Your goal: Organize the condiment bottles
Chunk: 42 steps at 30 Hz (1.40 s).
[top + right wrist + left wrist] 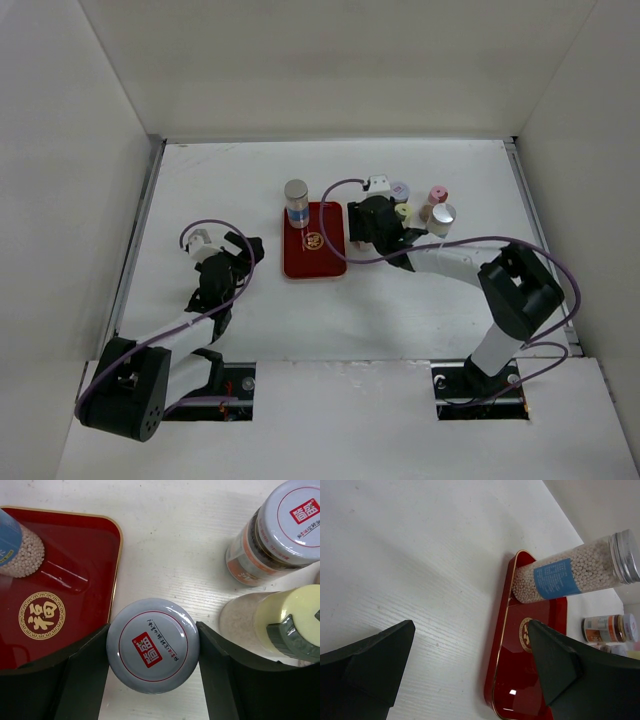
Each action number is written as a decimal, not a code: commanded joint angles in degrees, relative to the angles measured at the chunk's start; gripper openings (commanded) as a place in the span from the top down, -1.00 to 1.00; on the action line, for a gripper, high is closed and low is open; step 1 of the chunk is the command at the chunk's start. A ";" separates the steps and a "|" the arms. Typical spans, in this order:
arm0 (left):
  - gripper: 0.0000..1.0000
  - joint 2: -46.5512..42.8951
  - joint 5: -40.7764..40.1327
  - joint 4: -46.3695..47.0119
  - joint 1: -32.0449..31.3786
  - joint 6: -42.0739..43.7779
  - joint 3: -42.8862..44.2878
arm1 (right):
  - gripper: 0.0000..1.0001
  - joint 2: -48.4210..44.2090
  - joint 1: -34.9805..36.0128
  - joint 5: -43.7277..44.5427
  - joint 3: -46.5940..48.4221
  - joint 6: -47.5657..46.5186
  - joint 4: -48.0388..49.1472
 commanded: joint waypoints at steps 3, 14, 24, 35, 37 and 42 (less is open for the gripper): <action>-1.00 0.51 -0.18 3.69 -0.46 -0.48 0.58 | -0.09 -5.11 1.18 2.87 5.97 -2.80 8.94; -1.00 0.17 1.14 3.87 0.07 -0.48 0.41 | -0.14 11.23 2.85 -2.31 20.90 -2.10 10.27; -1.00 -0.98 0.70 3.78 0.51 -0.48 -0.12 | -0.47 16.69 2.85 -3.19 24.52 -2.10 9.65; -1.00 1.13 1.84 4.05 0.24 -0.65 0.58 | -0.79 1.85 -0.12 -1.18 16.45 -1.92 6.14; -1.00 0.34 1.76 4.05 0.24 -0.65 0.49 | -0.79 -0.35 -3.11 0.58 13.81 -1.92 5.78; -1.00 1.39 1.93 4.13 -0.11 -0.74 0.67 | -0.82 0.42 -10.58 3.04 14.50 -1.75 0.09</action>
